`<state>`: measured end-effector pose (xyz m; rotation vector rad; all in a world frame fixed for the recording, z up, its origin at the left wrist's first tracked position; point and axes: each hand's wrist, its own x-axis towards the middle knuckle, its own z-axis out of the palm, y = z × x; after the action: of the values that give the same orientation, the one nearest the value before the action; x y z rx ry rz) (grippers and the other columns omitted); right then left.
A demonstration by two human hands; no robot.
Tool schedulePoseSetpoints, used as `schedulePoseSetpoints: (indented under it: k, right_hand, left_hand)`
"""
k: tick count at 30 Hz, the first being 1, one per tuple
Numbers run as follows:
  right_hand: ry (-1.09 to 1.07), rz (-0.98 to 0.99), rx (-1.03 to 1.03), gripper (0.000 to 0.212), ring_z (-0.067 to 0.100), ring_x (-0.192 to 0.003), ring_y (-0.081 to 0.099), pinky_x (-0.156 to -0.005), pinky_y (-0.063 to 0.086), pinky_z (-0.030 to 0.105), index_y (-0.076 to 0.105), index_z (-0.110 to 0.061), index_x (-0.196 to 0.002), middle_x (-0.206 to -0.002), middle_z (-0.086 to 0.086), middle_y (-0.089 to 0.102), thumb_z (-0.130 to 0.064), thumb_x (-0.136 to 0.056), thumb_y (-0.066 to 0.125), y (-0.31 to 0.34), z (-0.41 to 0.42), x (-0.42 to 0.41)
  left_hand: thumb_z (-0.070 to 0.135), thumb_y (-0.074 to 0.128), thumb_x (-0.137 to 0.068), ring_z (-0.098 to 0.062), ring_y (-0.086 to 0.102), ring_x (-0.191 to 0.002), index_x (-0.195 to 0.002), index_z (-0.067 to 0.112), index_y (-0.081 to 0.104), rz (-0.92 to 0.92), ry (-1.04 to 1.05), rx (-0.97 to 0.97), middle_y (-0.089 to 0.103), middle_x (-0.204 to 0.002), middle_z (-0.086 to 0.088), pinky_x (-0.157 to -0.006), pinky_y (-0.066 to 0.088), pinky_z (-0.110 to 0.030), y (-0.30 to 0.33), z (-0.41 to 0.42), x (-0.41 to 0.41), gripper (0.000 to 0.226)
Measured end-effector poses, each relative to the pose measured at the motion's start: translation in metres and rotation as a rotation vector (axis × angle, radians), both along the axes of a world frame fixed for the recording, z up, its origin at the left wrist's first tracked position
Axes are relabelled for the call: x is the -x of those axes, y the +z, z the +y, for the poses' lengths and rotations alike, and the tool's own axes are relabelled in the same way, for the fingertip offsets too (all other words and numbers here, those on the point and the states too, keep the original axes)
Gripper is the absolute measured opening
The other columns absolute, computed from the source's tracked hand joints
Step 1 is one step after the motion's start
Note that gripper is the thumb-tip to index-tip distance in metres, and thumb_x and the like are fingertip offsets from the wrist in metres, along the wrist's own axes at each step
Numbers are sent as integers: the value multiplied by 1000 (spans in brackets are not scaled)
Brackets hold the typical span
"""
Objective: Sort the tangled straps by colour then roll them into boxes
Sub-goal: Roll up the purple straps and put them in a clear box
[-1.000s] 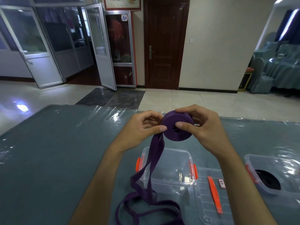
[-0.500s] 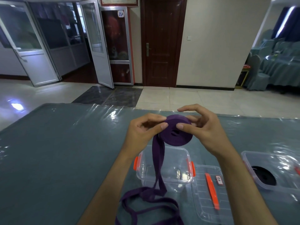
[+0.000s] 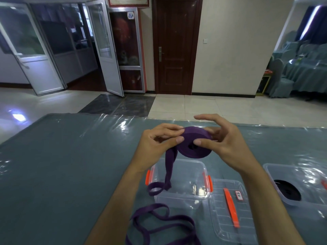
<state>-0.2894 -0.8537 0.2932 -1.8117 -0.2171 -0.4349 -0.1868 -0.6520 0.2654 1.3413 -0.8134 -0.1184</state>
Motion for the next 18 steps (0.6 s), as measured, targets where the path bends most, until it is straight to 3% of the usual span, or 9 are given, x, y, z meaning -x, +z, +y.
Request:
schedulePoseSetpoints:
  k: [4,8,11,14,16,18]
  right_hand:
    - [-22,-68,-60,40,30,-106,74,-89,62,43,69,-14,-122,-113,8,77,-13,-82,79,-4,1,3]
    - [-9,52,-54,36,30,-93,77,-74,65,43,56,-13,-104,-108,13,76,-16,-79,82,-7,1,-1]
    - [-19,50,-36,44,30,-84,78,-68,64,38,57,-16,-111,-95,13,78,-15,-77,84,-6,0,0]
    - [-85,-46,-12,51,28,-91,77,-76,65,36,65,-21,-126,-98,10,79,-17,-79,83,-5,0,3]
    - [-105,-80,-23,42,25,-97,76,-80,65,37,70,-17,-118,-105,5,79,-16,-78,83,-10,1,3]
    - [-69,-29,-77,37,29,-97,76,-77,65,41,67,-14,-111,-109,6,77,-17,-77,84,-17,4,2]
  left_hand:
    - [11,77,-85,-23,72,-105,-115,12,78,12,-35,-14,73,-111,-11,-93,57,-26,6,2,-1,30]
    - [8,87,-77,-24,76,-96,-98,9,81,-55,102,11,79,-99,-7,-85,63,-33,12,-5,4,22]
    - [6,85,-80,-22,76,-102,-92,11,81,-56,133,24,78,-105,-7,-87,60,-30,5,-11,6,13]
    - [3,80,-84,-22,74,-109,-110,13,79,-2,36,-16,77,-113,-10,-94,57,-27,-3,-6,3,28]
    - [-4,80,-82,-22,75,-107,-118,12,76,55,-15,-41,78,-112,-10,-94,58,-26,-3,-1,1,40]
    - [-8,83,-75,-20,77,-99,-112,12,78,84,-3,-31,81,-105,-7,-87,59,-23,-1,2,3,41]
